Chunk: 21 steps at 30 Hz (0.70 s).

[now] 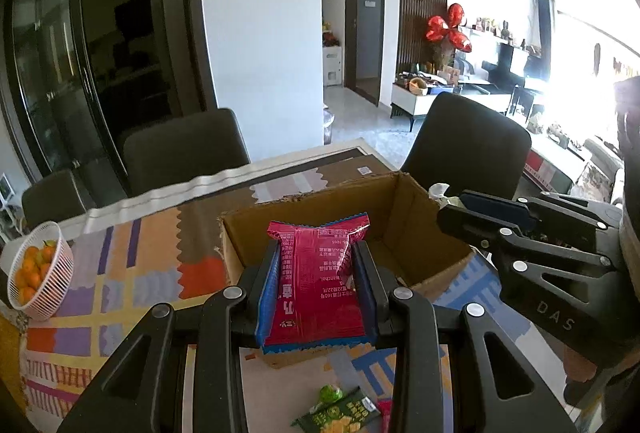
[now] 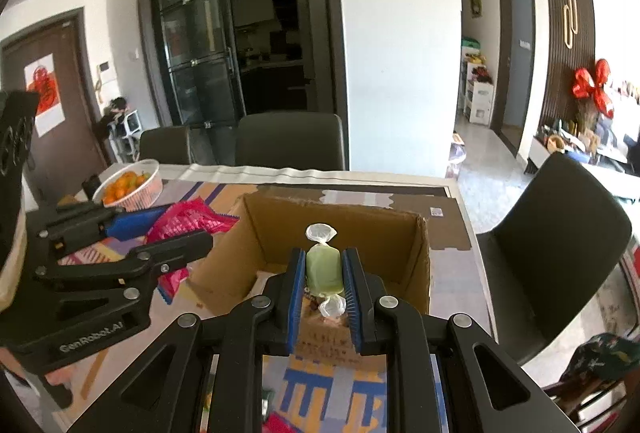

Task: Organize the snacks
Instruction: 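Lift both snacks into the cardboard box and open both tools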

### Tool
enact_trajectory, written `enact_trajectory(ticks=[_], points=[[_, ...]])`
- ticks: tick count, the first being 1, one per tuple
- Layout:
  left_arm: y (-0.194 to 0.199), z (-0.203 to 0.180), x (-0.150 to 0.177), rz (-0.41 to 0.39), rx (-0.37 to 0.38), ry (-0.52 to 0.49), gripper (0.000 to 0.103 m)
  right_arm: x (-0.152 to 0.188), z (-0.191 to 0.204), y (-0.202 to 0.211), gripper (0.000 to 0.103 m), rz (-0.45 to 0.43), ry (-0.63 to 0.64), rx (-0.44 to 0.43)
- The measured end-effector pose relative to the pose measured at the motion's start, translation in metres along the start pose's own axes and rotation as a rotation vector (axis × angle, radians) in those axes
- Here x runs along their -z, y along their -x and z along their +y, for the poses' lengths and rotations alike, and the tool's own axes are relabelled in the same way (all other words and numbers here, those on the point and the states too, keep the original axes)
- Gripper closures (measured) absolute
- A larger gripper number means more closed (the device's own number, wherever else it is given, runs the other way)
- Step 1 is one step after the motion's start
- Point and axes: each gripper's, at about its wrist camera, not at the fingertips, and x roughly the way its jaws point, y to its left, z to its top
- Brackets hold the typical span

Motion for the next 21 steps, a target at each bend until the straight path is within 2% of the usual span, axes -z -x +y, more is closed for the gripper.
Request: enact_trajectory(ticks=[13,14,16,17,18,19,21], points=[[-0.058,0.002,-0.003,0.096,-0.026,0.016,0.068,0.002,-0.028,-0.063,0.083,0.097,-0.061,0.043],[-0.061,0.001,-0.003,0.102,-0.032,0.013,0.066,0.004,-0.029,-0.066,0.083,0.104,-0.062,0.045],[-0.064,0.0,0.0,0.113,-0.037,0.015,0.058,0.009,-0.031,-0.072,0.083,0.118,-0.066,0.053],[-0.064,0.001,0.002,0.114,-0.04,0.019,0.052,0.01,-0.033,-0.074,0.08,0.122,-0.069,0.055],[-0.063,0.001,0.004,0.113,-0.043,0.019,0.051,0.011,-0.033,-0.075,0.069,0.129,-0.072,0.054],[-0.062,0.001,0.006,0.11,-0.052,0.017,0.051,0.013,-0.034,-0.076,0.064,0.139,-0.08,0.054],[-0.056,0.003,0.011,0.098,-0.07,0.011,0.049,0.015,-0.036,-0.074,0.061,0.136,-0.095,0.061]])
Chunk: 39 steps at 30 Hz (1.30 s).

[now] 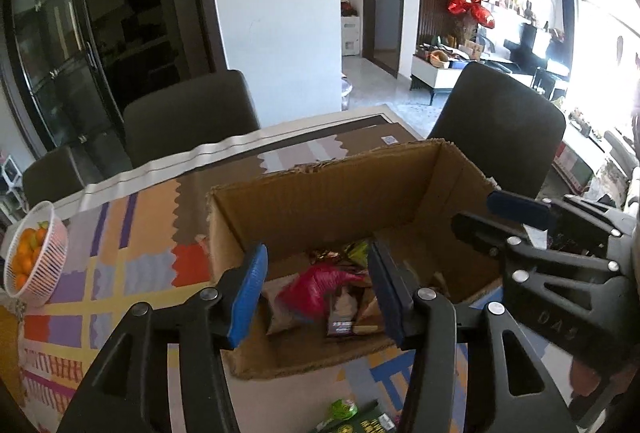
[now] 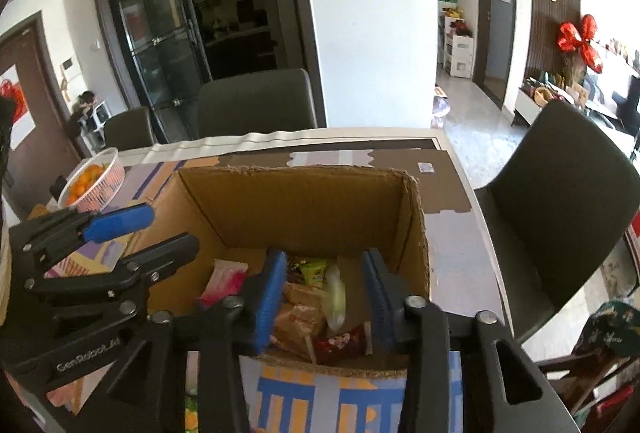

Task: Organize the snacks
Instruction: 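Lift both snacks into the cardboard box and open both tools, then move both tools back toward the remaining snacks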

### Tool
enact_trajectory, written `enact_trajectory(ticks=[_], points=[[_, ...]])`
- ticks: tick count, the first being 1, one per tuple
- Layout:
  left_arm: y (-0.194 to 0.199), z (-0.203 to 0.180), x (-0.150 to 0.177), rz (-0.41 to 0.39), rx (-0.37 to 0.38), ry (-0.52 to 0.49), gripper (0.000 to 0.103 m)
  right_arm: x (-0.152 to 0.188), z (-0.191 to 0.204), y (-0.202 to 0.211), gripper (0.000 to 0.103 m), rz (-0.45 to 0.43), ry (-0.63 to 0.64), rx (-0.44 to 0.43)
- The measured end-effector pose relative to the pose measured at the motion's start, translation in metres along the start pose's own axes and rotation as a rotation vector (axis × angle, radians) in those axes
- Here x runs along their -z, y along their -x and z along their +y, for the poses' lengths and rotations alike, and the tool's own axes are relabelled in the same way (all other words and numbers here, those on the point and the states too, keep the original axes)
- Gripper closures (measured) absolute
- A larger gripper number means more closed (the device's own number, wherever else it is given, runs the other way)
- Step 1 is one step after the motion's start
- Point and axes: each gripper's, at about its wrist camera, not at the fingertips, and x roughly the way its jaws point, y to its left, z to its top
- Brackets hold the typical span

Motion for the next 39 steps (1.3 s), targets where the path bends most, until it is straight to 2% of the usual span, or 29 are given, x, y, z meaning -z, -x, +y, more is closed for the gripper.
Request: enact_trajectory(ticks=[5,7,16,24,31,34,39], points=[[0.029,0.003,0.015,-0.056,-0.033,-0.005,0.045,0.01,0.008,0.023,0.061,-0.044,0.042,0.034],[0.042,0.003,0.023,-0.079,-0.038,-0.008,0.045,0.016,0.016,0.036,0.057,-0.067,0.062,0.039],[0.094,0.003,0.057,-0.151,-0.037,-0.013,0.041,0.044,0.045,0.08,0.048,-0.141,0.096,-0.01],[0.115,0.005,0.105,-0.16,-0.045,-0.01,0.04,0.077,0.056,0.093,0.048,-0.127,0.071,-0.045],[0.12,0.001,0.143,-0.158,-0.064,-0.04,0.041,0.111,0.061,0.093,0.045,-0.1,0.05,-0.035],[0.116,0.0,0.158,-0.146,-0.049,-0.056,0.041,0.126,0.065,0.093,0.043,-0.088,0.043,-0.027],[0.105,-0.002,0.184,-0.115,0.018,-0.061,0.041,0.148,0.068,0.08,0.043,-0.026,0.022,-0.029]])
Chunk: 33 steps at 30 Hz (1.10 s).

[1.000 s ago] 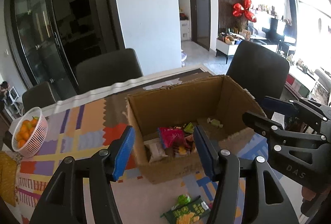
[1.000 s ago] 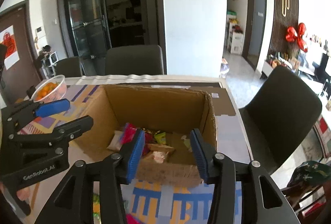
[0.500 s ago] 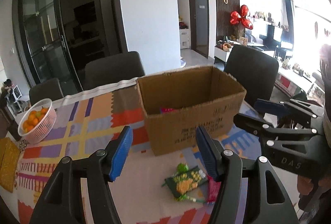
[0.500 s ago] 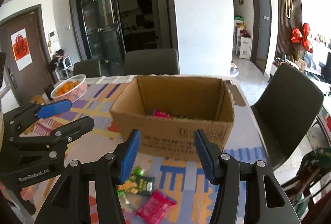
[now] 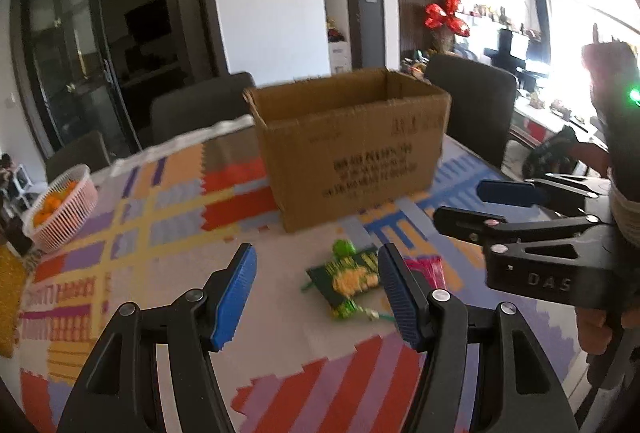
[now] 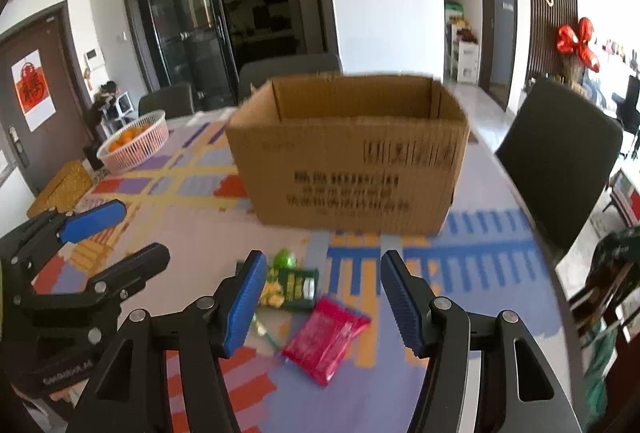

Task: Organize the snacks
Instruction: 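Move both tools back toward the remaining snacks, then grasp the red milk candy bag with the right tool while the left tool grasps the round lollipop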

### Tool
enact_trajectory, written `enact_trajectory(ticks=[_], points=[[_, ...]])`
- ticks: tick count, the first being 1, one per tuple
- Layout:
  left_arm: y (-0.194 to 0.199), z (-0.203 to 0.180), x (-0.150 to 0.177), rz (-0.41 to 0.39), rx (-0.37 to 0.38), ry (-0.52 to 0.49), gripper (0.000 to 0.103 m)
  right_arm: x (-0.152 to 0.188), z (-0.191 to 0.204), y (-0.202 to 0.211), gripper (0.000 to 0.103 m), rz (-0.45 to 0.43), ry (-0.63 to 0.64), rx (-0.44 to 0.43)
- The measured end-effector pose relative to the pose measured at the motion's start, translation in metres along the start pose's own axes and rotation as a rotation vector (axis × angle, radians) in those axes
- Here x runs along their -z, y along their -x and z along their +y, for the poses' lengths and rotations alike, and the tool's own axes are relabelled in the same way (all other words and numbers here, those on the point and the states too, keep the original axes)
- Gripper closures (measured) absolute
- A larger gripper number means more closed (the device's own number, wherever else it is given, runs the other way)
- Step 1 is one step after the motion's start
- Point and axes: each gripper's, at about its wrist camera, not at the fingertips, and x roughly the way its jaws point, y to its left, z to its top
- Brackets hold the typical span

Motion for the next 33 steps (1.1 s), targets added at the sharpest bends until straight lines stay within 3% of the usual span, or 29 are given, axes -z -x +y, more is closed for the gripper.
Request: enact_trajectory(ticks=[13,33], points=[[-0.054,0.007,0.047,0.112,0.116,0.064,0.042,0.04,0.006,-0.048,0.043,0.153,-0.007,0.044],[-0.102,0.013,0.056,0.172,0.184,0.167,0.059,0.052,-0.001,-0.086,0.043,0.256,-0.049,0.063]])
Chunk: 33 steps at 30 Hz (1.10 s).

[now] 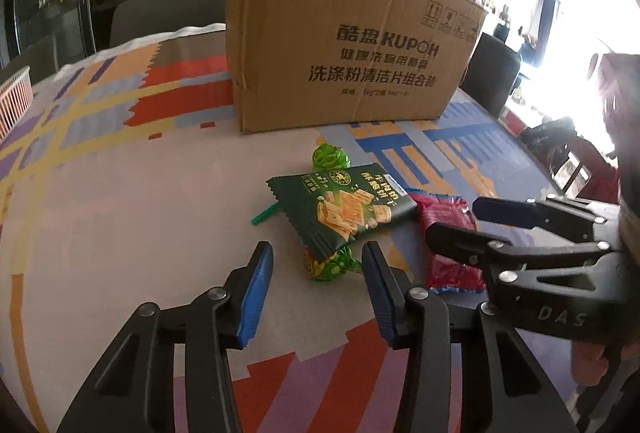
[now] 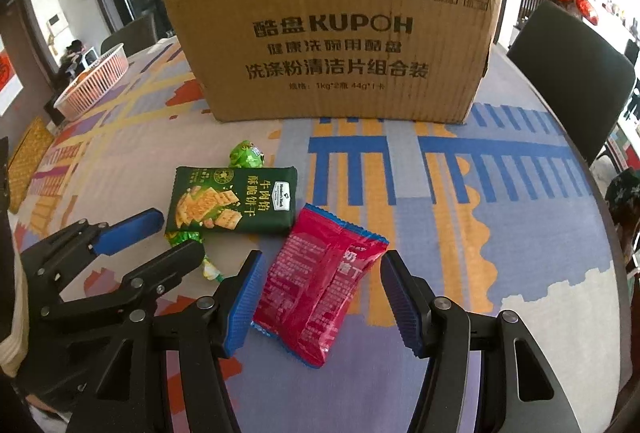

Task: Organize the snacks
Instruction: 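Grasp the red milk candy bag with the right tool while the left tool grasps the round lollipop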

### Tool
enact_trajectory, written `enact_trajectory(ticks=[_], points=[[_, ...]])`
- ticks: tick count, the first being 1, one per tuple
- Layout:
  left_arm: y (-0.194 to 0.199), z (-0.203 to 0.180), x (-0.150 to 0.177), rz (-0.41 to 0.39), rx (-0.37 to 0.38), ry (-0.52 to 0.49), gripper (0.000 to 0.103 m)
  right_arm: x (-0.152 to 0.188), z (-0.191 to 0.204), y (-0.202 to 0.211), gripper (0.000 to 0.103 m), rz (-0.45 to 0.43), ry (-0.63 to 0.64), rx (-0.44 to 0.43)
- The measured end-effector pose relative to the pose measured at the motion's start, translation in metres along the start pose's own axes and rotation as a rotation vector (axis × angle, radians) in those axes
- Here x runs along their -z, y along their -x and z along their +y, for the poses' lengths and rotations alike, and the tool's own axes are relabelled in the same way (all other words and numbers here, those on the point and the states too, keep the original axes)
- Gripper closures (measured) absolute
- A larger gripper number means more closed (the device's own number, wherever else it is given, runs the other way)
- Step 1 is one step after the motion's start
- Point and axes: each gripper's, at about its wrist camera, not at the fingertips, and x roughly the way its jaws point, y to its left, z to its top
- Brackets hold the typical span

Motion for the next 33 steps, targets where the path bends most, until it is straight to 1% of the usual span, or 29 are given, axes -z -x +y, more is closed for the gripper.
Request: enact_trajectory(ticks=[3,6,11,16,18,21,25,33], points=[[-0.001,0.001,-0.001,0.001,0.018,0.024,0.066,-0.001,0.002,-0.004,0.043,0.003,0.005,0.003],[-0.003,0.0,-0.003,0.004,0.028,0.033,0.069,-0.002,0.003,-0.007,0.043,0.004,0.008,0.004],[-0.004,-0.002,-0.004,0.015,0.032,0.049,0.071,-0.003,0.002,-0.011,0.043,0.007,-0.006,-0.003],[-0.004,-0.003,-0.004,0.018,0.018,0.057,0.072,-0.001,0.0,-0.016,0.044,0.011,-0.014,-0.012],[-0.002,-0.003,-0.003,0.017,0.01,0.065,0.075,0.0,0.001,-0.015,0.054,0.008,0.0,-0.009],[0.002,-0.003,-0.002,0.02,0.002,0.077,0.078,0.002,0.002,-0.013,0.06,0.006,0.005,-0.012],[0.007,-0.006,0.003,0.023,-0.011,0.071,0.078,0.005,0.0,-0.009,0.061,0.004,-0.002,-0.021],[0.026,-0.016,0.01,0.014,-0.015,0.094,0.078,0.012,-0.004,0.008,0.061,-0.015,-0.009,-0.036]])
